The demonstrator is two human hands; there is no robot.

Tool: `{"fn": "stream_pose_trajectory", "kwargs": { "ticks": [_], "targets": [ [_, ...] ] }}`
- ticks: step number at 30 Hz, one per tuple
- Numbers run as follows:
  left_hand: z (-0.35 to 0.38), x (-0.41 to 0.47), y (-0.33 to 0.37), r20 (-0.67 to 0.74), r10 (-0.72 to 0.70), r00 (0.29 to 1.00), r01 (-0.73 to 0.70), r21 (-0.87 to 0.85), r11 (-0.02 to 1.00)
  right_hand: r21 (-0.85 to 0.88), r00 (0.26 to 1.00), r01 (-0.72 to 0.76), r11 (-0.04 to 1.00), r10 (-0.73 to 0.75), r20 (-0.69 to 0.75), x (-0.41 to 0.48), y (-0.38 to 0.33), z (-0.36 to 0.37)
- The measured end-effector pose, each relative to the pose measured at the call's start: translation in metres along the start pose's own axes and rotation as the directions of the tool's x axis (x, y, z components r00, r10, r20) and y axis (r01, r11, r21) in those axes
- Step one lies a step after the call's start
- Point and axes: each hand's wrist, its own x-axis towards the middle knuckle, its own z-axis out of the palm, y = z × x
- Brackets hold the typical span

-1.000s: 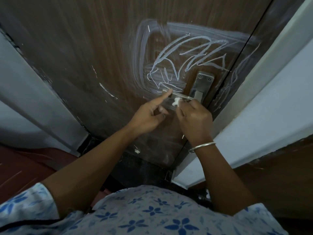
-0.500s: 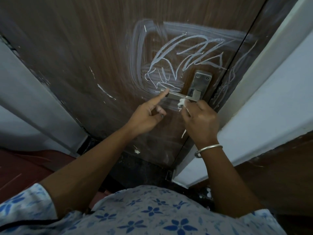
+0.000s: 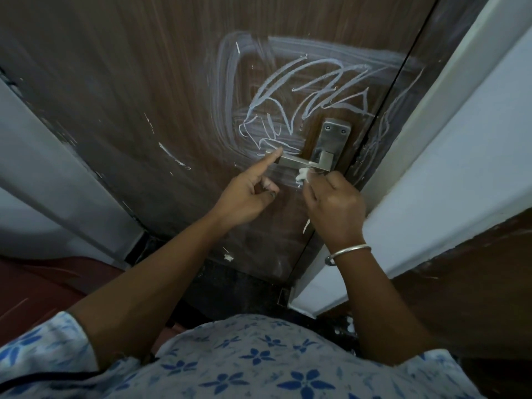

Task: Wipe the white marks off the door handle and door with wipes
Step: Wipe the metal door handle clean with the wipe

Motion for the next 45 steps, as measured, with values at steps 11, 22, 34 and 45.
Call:
{"fn": "stream_pose_trajectory", "kwargs": {
  "ticks": [11, 22, 34, 45],
  "targets": [
    [0.004, 0.001, 0.001, 0.016, -0.004, 1.000, 0.004, -0.020, 1.000, 0.010, 0.999, -0.032, 0.999, 0.032, 0.012, 0.002, 0.005, -0.004],
    [0.004, 0.000, 0.003, 0.037, -0.017, 0.999, 0.017, -0.001, 1.000, 0.013, 0.997, -0.073, 0.997, 0.073, -0.009, 0.003, 0.009, -0.012],
    [0.000, -0.001, 0.002, 0.070, -0.069, 0.995, 0.065, 0.065, 0.996, -0.057, 0.977, -0.200, 0.978, 0.203, 0.060, 0.013, 0.007, -0.024],
    [-0.001, -0.001, -0.001, 0.020, -0.043, 0.999, 0.042, 0.049, 0.998, 0.001, 0.936, -0.290, 0.957, 0.283, 0.210, 0.027, 0.004, -0.023]
  ]
}}
